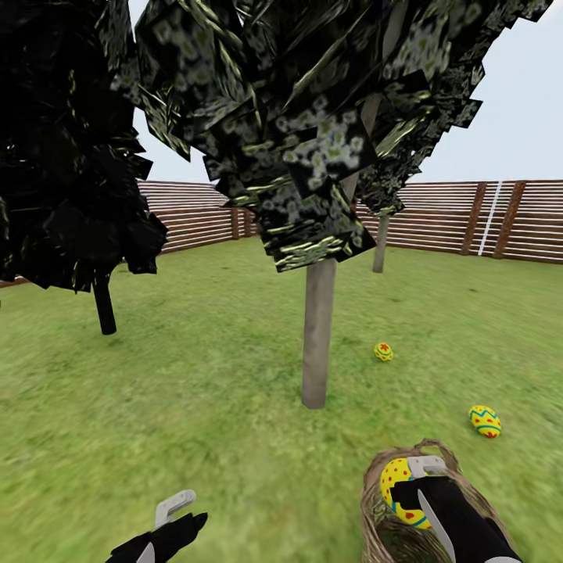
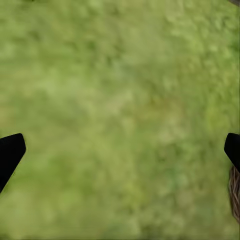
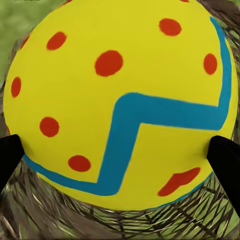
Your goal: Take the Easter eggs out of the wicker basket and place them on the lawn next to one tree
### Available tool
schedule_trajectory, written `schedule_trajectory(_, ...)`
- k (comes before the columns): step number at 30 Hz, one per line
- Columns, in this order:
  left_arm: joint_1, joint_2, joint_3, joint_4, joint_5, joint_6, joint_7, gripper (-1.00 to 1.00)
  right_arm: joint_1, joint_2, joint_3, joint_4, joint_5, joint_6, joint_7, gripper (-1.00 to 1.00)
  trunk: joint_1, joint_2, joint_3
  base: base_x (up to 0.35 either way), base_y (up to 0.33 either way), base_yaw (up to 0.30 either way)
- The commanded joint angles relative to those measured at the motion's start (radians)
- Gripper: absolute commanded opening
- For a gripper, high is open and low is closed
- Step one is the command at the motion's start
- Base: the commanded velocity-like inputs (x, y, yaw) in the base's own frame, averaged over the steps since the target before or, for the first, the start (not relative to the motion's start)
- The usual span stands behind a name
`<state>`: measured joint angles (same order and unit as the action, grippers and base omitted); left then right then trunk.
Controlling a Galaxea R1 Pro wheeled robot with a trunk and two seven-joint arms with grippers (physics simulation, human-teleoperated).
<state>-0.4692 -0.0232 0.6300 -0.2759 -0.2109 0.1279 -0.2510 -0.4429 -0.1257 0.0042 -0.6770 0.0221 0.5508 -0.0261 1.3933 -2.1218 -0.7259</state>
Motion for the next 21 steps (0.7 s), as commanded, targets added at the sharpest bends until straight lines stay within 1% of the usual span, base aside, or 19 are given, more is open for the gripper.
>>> schedule_trajectory(1,0.0,-0.001,0.008,-0.003,-0.008,0.007,-0.006,1.0,0.0,0.0,0.0,-0.001,0.002,0.005,-0.002,-1.0,-0.004,0.007,0.002,0.0,0.069,0.0)
schedule_trajectory(21,0.0,-0.001,0.008,-0.003,-0.008,0.007,-0.005,1.0,0.0,-0.001,0.0,-0.001,0.002,0.005,-0.002,-1.0,-0.081,0.147,0.065,0.0,0.003,0.0)
